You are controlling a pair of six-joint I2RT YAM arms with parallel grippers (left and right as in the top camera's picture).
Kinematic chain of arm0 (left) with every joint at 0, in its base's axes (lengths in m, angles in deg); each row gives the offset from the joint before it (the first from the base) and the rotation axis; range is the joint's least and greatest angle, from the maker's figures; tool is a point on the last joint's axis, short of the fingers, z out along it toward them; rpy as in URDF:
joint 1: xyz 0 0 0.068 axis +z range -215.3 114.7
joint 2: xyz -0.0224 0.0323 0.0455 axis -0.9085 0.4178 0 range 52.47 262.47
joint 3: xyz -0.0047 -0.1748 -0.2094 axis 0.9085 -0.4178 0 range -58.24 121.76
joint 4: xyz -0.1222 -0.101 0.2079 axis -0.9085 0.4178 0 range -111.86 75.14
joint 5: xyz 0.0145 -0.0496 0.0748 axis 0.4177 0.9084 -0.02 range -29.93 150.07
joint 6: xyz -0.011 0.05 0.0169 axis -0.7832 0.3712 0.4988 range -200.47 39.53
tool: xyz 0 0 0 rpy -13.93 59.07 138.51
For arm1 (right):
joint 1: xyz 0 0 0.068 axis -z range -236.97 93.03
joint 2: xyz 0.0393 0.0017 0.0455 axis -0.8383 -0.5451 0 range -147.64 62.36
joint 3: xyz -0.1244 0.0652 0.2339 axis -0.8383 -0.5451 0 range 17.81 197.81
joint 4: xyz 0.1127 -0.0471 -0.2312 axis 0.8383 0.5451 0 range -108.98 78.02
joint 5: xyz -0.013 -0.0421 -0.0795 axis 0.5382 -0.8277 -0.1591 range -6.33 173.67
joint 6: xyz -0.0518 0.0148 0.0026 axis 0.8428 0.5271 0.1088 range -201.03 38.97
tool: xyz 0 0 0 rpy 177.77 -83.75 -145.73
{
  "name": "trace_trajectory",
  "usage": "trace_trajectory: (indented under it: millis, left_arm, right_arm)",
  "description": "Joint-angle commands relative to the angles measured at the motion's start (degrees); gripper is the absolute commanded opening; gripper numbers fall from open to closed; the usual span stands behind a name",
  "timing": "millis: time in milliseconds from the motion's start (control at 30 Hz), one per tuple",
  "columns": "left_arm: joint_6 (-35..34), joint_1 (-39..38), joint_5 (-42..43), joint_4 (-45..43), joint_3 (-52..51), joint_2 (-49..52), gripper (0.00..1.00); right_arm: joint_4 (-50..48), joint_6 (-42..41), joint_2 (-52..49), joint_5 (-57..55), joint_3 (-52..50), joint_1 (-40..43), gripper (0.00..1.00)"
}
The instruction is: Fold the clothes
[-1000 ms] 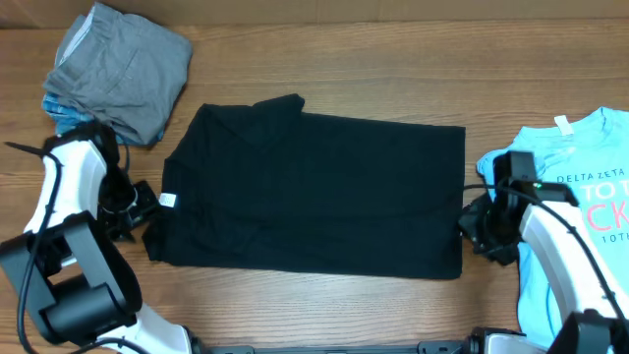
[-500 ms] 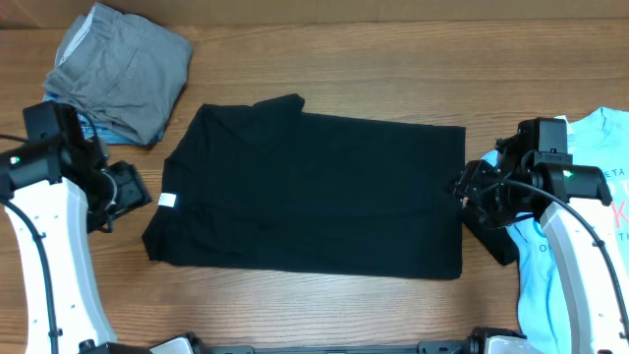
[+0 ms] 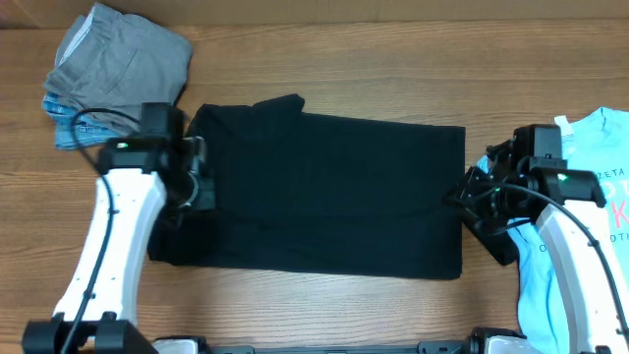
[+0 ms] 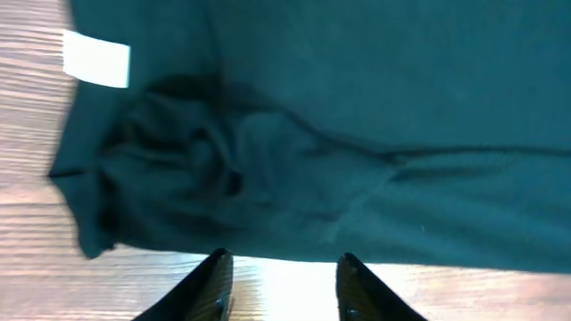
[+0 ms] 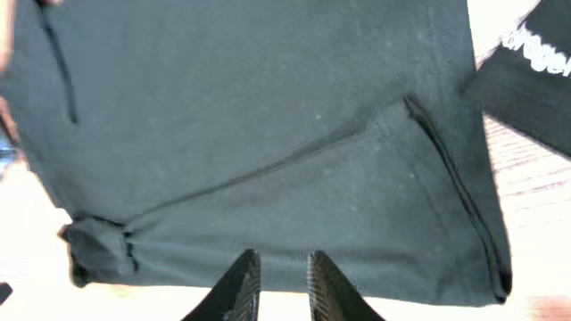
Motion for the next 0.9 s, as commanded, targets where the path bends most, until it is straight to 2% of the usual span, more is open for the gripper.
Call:
trace_trajectory:
  millis: [0, 100, 200, 467, 667, 867]
  left_arm:
    - [0.70, -4.15, -0.28, -0.57, -2.27, 2.91, 0.38]
    - [0.94, -7.30, -0.09, -0.37, -3.26, 4.50, 0.45]
    - [1.14, -10.19, -0.83, -0.35, -3.80, 5.86, 0.47]
    - [1.14, -14.49, -6.16, -3.28, -6.03, 10.71, 0.42]
    - [1.11, -14.56, -6.03, -4.26, -6.40, 16.17, 0.36]
    - [1.09, -15.63, -5.86, -4.24, -6.40, 19.67, 0.38]
  right_arm:
    - [-4.37, 0.04, -0.83, 1.29, -6.64, -0.04, 0.15]
    - [-8.31, -0.17, -0.92, 2.60, -11.43, -0.04, 0.14]
    - [-11.06, -0.42, -0.92, 3.26, -15.37, -0.04, 0.14]
    - [-19.04, -3.41, -0.96, 3.13, -23.50, -0.02, 0.14]
    - [-22.23, -7.67, -1.03, -0.33, -26.67, -0.02, 0.14]
    - [-23.19, -9.33, -1.03, -1.27, -26.95, -0.02, 0.14]
